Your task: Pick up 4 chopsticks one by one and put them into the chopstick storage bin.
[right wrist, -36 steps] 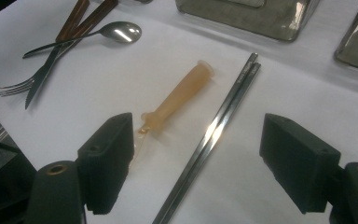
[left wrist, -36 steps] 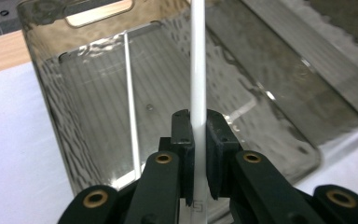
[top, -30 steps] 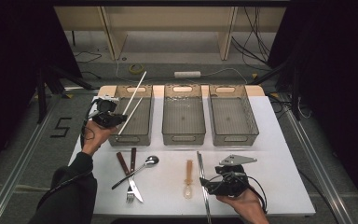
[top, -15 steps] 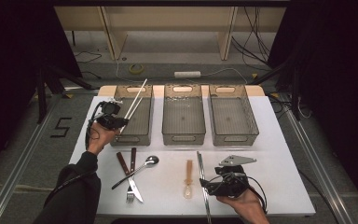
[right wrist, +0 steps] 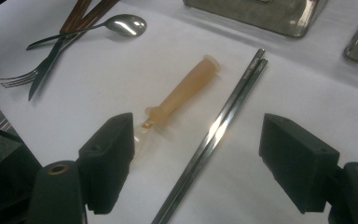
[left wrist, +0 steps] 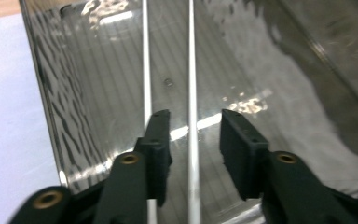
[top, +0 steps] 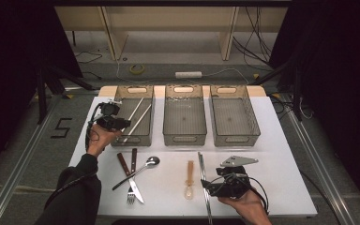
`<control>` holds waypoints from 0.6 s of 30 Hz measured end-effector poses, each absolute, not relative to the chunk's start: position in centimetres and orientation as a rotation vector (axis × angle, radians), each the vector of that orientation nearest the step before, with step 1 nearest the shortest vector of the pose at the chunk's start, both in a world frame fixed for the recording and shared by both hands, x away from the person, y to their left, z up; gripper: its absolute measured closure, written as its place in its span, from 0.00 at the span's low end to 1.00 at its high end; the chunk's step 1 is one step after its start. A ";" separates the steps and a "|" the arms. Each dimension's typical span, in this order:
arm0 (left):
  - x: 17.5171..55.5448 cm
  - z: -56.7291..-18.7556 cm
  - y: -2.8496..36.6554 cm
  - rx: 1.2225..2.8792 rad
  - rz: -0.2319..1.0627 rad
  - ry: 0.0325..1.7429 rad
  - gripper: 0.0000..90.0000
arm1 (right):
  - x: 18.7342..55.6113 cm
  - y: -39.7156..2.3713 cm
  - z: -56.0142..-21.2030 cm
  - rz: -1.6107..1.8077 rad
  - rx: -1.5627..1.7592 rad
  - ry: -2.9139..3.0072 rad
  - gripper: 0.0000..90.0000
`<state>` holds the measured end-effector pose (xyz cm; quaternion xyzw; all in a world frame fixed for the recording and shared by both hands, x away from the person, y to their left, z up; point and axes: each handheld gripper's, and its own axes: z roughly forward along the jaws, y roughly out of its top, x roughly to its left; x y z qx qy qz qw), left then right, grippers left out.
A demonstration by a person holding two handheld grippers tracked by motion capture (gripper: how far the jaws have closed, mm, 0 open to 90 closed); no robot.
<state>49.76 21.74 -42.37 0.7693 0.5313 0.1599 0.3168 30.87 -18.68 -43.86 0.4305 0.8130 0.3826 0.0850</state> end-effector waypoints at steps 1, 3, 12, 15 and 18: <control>49.5 -42.2 21.8 2.010 0.421 1.393 0.61 | 30.9 -18.7 -43.8 1.138 1.284 2.423 0.31; 48.9 -41.7 21.9 1.990 0.402 1.374 0.55 | 30.9 -18.7 -43.8 1.118 1.281 2.422 0.31; 44.0 -40.7 20.6 1.961 0.365 1.243 0.34 | 31.5 -18.6 -44.0 0.960 1.305 2.486 0.39; 42.4 -41.2 20.1 1.932 0.338 1.208 0.30 | 31.8 -18.2 -44.1 0.884 1.305 2.506 0.38; 40.9 -41.9 19.6 1.943 0.346 1.166 0.27 | 32.1 -18.0 -44.3 0.823 1.326 2.524 0.38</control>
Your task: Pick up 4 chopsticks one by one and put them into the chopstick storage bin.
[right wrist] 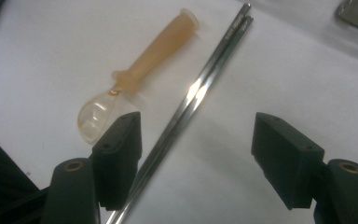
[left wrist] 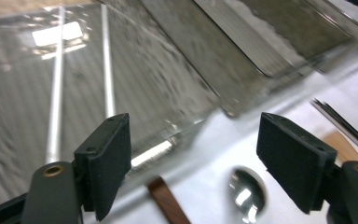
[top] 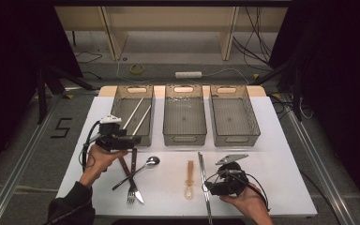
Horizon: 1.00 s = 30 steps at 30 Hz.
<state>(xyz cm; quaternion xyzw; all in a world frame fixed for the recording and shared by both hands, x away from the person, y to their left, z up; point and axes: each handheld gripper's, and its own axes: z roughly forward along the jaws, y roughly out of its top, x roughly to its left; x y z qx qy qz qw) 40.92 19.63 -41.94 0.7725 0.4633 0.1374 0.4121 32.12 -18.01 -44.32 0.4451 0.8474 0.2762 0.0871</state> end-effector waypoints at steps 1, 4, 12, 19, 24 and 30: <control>40.5 -42.0 19.5 1.937 0.352 1.152 0.25 | 32.3 -17.9 -44.4 0.798 1.328 2.524 0.37; 39.4 -42.2 19.2 1.926 0.351 1.122 0.24 | 32.7 -17.6 -44.5 0.739 1.338 2.545 0.36; 36.3 -43.0 17.8 1.941 0.325 1.023 0.19 | 34.0 -16.5 -44.9 0.598 1.353 2.609 0.36; 34.0 -43.1 17.4 1.907 0.358 0.990 0.19 | 34.9 -15.8 -45.1 0.539 1.344 2.642 0.43; 33.0 -43.0 17.2 1.911 0.380 0.972 0.19 | 35.2 -15.3 -45.4 0.501 1.348 2.660 0.49; 32.7 -43.2 17.1 1.916 0.363 0.975 0.19 | 35.5 -15.2 -45.7 0.476 1.337 2.683 0.54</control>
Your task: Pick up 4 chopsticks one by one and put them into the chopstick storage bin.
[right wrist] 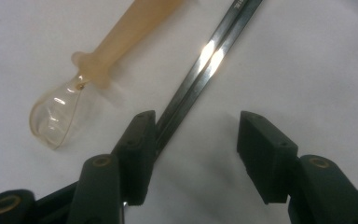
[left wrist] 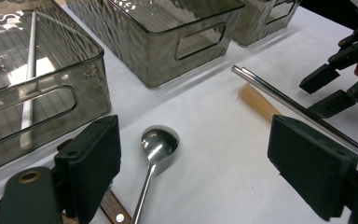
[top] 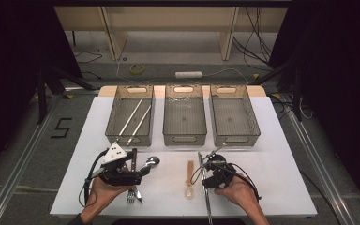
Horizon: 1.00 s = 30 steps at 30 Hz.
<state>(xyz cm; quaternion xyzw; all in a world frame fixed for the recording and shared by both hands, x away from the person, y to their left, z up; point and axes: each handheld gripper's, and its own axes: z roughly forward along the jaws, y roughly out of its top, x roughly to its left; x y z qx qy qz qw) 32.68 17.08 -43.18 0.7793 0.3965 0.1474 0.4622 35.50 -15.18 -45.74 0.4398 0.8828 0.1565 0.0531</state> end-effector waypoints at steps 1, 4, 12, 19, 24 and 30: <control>32.6 -43.2 17.0 1.917 0.362 0.973 0.19 | 35.5 -15.1 -45.8 0.474 1.344 2.681 0.55; 32.6 -43.2 16.8 1.929 0.362 0.963 0.19 | 35.6 -15.1 -45.8 0.476 1.343 2.690 0.56; 32.5 -43.2 16.7 1.939 0.364 0.950 0.19 | 35.6 -14.8 -45.9 0.437 1.327 2.695 0.60; 32.5 -43.2 16.7 1.943 0.367 0.946 0.19 | 35.6 -14.7 -45.9 0.386 1.305 2.704 0.63; 32.5 -43.2 16.7 1.944 0.365 0.947 0.19 | 35.7 -14.5 -45.9 0.352 1.285 2.712 0.63; 32.5 -43.1 16.8 1.944 0.368 0.949 0.19 | 35.8 -14.5 -45.9 0.329 1.264 2.732 0.64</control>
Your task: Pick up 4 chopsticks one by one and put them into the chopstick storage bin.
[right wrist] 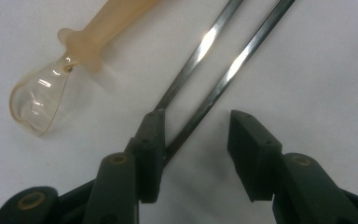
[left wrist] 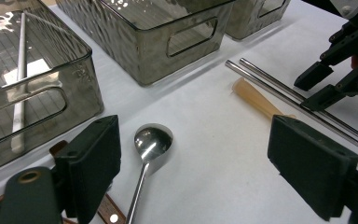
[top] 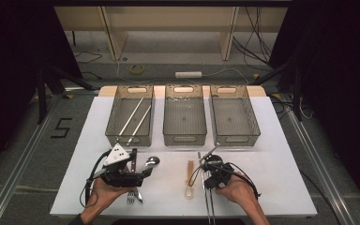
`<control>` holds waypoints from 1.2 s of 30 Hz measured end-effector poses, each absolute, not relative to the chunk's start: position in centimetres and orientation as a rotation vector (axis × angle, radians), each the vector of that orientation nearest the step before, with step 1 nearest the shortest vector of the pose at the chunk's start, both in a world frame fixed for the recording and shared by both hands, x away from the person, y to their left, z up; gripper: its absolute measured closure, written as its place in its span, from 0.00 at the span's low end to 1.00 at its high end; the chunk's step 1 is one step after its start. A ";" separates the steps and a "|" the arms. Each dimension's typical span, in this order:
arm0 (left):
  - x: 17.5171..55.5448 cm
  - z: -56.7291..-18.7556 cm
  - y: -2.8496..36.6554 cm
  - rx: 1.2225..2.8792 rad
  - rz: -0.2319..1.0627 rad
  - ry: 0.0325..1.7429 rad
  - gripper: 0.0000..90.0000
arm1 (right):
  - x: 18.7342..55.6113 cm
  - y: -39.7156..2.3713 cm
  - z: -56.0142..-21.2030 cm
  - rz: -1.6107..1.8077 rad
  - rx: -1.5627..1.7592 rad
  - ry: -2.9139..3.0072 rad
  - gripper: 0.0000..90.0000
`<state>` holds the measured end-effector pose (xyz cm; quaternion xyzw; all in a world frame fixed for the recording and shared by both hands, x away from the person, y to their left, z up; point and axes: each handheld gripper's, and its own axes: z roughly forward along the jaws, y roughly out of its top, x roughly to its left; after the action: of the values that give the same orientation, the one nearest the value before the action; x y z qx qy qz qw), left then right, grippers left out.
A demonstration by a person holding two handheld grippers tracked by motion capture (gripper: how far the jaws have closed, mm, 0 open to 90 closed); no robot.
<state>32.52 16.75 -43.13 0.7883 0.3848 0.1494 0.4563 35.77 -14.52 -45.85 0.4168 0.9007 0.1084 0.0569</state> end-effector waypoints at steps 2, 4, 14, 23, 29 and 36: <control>32.5 -43.1 16.8 1.944 0.368 0.949 0.19 | 35.8 -14.5 -45.9 0.322 1.264 2.736 0.64; 32.5 -43.1 16.8 1.945 0.369 0.949 0.19 | 35.8 -14.4 -45.9 0.314 1.266 2.735 0.65; 32.5 -43.1 16.8 1.946 0.364 0.947 0.19 | 35.9 -14.6 -45.8 0.306 1.235 2.752 0.75; 32.5 -43.0 16.8 1.945 0.362 0.950 0.19 | 35.8 -14.4 -45.8 0.283 1.237 2.739 0.77; 32.5 -43.0 16.9 1.942 0.367 0.951 0.19 | 35.7 -14.3 -45.8 0.280 1.243 2.734 0.78; 32.5 -43.0 16.9 1.940 0.366 0.951 0.19 | 35.8 -14.4 -45.8 0.290 1.251 2.740 0.81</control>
<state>32.46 16.91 -42.96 0.7873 0.3858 0.1483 0.4575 35.75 -14.40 -45.80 0.4126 0.9041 0.0956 0.0576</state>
